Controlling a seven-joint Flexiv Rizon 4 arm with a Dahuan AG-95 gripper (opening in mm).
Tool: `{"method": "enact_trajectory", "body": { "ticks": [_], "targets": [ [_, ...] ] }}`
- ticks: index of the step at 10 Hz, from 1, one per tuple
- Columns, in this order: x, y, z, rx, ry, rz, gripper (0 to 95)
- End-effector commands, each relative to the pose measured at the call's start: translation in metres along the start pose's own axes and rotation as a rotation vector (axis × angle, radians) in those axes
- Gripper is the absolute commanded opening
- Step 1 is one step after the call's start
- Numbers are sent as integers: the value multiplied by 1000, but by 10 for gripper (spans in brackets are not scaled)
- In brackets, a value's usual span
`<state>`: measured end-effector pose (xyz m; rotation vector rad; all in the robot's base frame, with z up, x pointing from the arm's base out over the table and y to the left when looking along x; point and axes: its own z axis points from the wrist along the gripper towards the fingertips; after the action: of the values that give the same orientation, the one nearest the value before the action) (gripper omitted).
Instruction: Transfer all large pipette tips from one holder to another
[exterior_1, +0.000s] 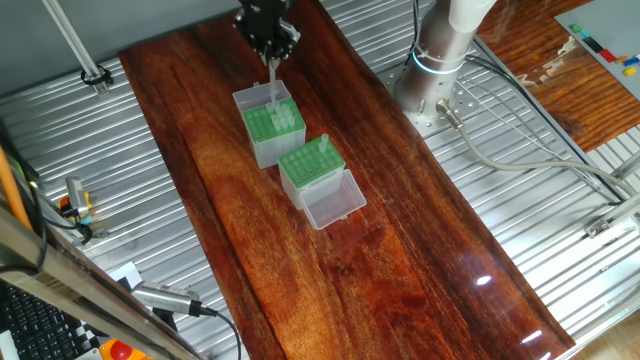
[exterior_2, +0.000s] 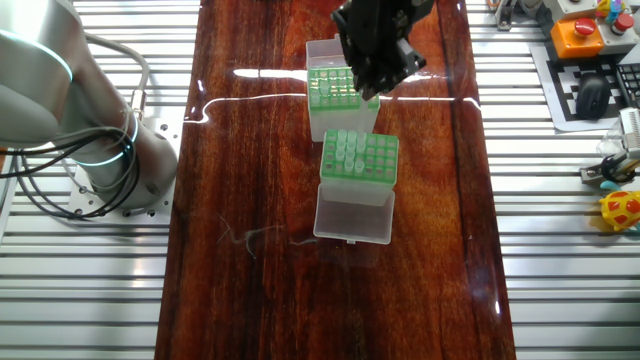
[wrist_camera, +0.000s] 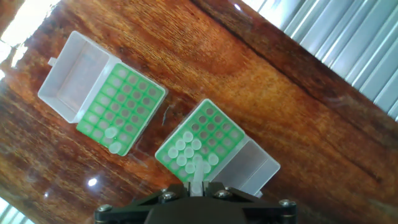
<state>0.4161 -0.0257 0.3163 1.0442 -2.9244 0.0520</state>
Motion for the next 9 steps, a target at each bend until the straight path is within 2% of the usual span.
{"method": "enact_trajectory", "body": {
  "ticks": [1, 5, 9],
  "targets": [
    [0, -2, 6, 3, -4, -5, 0],
    [7, -1, 19, 12, -15, -10, 0],
    [7, -2, 28, 19, -27, -12, 0]
  ]
}}
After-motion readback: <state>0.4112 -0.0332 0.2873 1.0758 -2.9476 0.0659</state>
